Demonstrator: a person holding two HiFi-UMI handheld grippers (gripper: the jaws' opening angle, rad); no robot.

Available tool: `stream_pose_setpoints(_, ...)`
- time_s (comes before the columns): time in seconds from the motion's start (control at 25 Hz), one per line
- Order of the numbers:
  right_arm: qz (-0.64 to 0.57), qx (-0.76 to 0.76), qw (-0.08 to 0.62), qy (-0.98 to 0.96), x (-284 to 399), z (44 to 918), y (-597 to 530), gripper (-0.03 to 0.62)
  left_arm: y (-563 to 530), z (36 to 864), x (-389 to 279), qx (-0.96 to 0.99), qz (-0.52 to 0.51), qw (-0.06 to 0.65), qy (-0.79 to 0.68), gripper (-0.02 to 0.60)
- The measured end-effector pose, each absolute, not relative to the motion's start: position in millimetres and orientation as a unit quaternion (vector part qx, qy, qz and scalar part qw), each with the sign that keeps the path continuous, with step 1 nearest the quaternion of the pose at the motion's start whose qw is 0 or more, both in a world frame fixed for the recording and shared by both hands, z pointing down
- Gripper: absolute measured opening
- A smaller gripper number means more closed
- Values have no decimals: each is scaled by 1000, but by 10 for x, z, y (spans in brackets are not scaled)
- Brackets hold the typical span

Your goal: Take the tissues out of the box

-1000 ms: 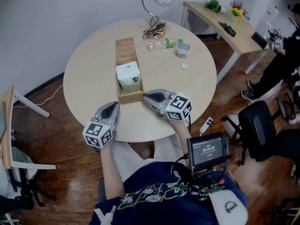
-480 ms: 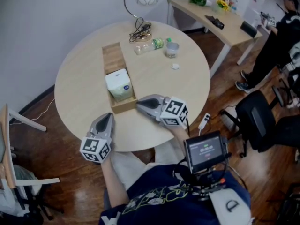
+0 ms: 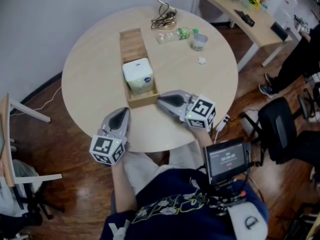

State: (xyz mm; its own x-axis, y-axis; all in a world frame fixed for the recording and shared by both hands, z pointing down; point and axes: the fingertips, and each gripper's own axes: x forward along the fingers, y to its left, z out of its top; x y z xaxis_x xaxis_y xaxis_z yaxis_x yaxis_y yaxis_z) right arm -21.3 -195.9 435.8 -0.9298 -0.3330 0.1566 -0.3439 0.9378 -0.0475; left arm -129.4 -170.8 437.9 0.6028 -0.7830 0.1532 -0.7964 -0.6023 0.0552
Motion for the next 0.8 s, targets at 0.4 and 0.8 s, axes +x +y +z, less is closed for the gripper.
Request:
stream_pose_setpoints(0.4, 37, 171, 73, -982, -196, 4387, -1984, -3, -1734, 4425, -1277, 893, 58, 63, -442, 2)
stream_pose_setpoints(0.8, 38, 174, 73, -981, -226, 4381, -1976, -3, -1723, 4400, -1315, 893, 58, 61, -442, 2)
